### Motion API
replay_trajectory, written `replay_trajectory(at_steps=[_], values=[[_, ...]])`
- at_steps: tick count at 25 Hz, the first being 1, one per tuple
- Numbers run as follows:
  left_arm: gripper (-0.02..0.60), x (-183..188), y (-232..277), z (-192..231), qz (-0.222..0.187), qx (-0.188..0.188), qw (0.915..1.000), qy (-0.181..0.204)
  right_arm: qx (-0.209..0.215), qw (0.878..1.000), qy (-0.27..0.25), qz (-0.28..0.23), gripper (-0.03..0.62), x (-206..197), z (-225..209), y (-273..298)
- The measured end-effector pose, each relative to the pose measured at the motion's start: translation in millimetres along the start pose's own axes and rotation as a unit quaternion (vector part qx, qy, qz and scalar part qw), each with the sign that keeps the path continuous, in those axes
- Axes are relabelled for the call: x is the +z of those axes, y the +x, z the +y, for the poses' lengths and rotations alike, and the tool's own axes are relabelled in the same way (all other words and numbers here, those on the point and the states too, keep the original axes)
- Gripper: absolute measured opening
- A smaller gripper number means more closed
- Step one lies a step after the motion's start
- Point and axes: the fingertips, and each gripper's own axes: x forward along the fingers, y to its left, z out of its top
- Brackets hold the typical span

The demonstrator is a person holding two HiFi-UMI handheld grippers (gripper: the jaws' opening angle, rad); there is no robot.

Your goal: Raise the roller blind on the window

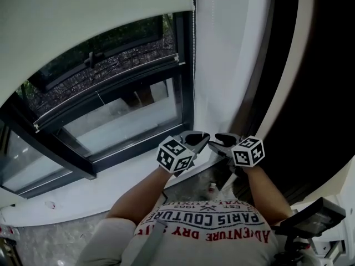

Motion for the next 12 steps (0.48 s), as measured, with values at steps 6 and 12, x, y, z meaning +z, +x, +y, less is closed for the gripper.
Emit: replay_trajectory(at_steps=[6,12], values=[[0.003,-1.4,-16.4,-10.3,-0.001,0.0,1.0,-0.001,0.053,0.988,-0.058,-0.134,0.201,155.3,47.6,-53.6],[0.005,-1.1,-23.3,-19.1,-0.009,-0.007,0.9997,-0.02,0.103,0.969,-0.099,-0.203,0.201,265.9,105.6,-70.0]])
